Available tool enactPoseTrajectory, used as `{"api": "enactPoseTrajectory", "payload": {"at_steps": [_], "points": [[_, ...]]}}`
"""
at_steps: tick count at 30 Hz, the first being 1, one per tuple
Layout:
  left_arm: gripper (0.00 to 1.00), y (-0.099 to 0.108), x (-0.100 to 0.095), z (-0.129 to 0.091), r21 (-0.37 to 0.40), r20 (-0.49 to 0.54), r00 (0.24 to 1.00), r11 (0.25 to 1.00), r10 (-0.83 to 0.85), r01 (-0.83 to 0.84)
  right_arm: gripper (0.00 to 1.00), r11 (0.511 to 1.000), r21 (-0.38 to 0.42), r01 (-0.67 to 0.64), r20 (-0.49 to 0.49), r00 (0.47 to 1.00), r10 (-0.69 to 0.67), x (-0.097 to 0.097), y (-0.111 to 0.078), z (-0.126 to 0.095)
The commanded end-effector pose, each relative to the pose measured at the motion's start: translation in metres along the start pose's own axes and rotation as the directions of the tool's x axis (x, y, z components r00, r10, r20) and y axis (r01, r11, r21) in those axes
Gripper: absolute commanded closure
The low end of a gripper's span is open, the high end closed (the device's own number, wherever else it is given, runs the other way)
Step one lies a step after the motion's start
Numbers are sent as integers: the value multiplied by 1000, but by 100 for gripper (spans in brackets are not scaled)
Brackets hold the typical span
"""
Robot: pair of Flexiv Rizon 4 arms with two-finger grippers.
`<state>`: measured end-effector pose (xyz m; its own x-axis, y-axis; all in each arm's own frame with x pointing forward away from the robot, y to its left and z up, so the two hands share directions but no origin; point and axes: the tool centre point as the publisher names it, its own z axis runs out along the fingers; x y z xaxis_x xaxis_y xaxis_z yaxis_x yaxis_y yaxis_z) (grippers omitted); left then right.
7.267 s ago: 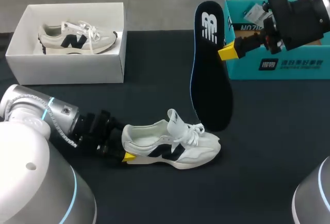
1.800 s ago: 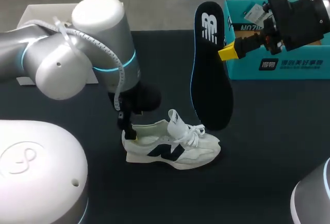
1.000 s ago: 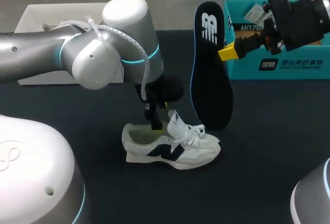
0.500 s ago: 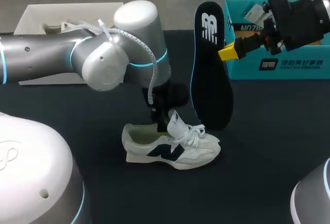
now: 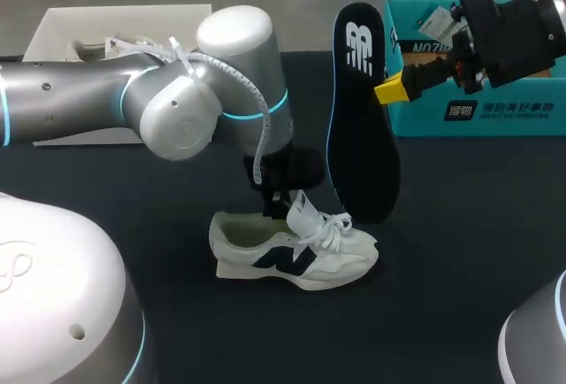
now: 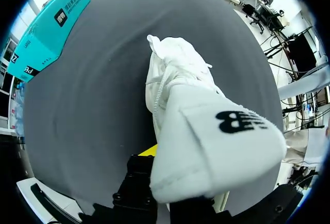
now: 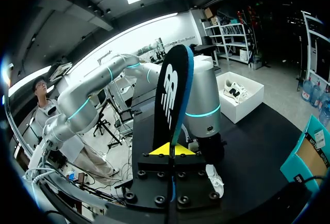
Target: Take the shoe out of the shoebox, open the shoe tongue, remove and reinsert the insole, then place the shoe into the shoebox
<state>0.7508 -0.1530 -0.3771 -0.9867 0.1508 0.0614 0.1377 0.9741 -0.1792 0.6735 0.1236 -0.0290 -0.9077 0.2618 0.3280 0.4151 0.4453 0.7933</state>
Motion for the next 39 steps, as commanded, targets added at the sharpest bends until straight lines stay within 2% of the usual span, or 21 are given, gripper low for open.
{"api": "enactPoseTrajectory", "payload": {"at_steps": [1,15,17,18,19,21,22,23,24,26,27,28,29,30,31,32,33,34,35,36,39], "points": [[100,0,1,-1,-2,2,1000,1000,0,0,100,1000,4,-1,-1,1000,1,-1,1,2],[100,0,1,-1,-2,2,1000,1000,0,0,100,1000,4,-1,-1,1000,1,-1,1,2],[100,-4,-3,-8,-56,-38,996,995,82,-84,100,1000,4,-1,-1,1000,1,-1,1,2],[100,-3,-4,-13,-5,-52,992,993,116,-116,100,1000,4,-1,-1,1000,1,-1,1,2],[100,-4,-4,-19,-16,-80,981,983,179,-181,100,1000,4,-1,-1,1000,1,-1,1,2],[100,-4,-5,-33,30,-120,952,960,281,-280,100,1000,4,-1,-1,1000,1,-1,1,2],[100,-6,-5,-38,2,-154,921,933,356,-361,100,1000,4,-1,-1,1000,1,-1,1,2],[100,-5,-5,-45,47,-156,912,925,380,-378,100,1000,4,-1,-1,1000,1,-1,1,2],[100,-4,-7,-51,23,-182,879,896,440,-444,100,1000,4,-1,-1,1000,1,-1,1,2],[100,-4,-11,-60,69,-228,824,853,518,-517,100,1000,4,-1,-1,1000,1,-1,1,2],[100,-6,-13,-63,50,-261,754,789,602,-612,100,1000,4,-1,-1,1000,1,-1,1,2],[100,-6,-16,-65,112,-272,721,765,637,-634,100,1000,4,-1,-1,1000,1,-1,1,2],[100,-6,-23,-67,98,-302,689,740,659,-666,100,1000,4,-1,-1,1000,1,-1,1,2],[100,-9,-26,-67,121,-337,586,651,737,-749,100,1000,4,-1,-1,1000,1,-1,1,2],[100,-8,-31,-69,168,-352,556,636,753,-754,100,1000,4,-1,-1,1000,1,-1,1,2],[100,-10,-33,-70,167,-371,462,547,806,-820,100,1000,4,-1,-1,1000,1,-1,1,2],[100,-11,-33,-72,242,-363,358,458,860,-855,100,1000,4,-1,-1,1000,1,-1,1,2],[100,-12,-37,-74,253,-373,350,457,859,-853,100,1000,4,-1,-1,1000,1,-1,1,2],[100,-13,-37,-76,245,-367,276,378,889,-893,100,1000,4,-1,-1,1000,1,-1,1,2],[100,-12,-37,-78,264,-359,233,338,904,-903,100,1000,4,-1,-1,1000,1,-1,1,2],[100,-13,-38,-79,219,-317,288,365,904,-905,100,1000,4,-1,-1,1000,1,-1,1,2]]}}
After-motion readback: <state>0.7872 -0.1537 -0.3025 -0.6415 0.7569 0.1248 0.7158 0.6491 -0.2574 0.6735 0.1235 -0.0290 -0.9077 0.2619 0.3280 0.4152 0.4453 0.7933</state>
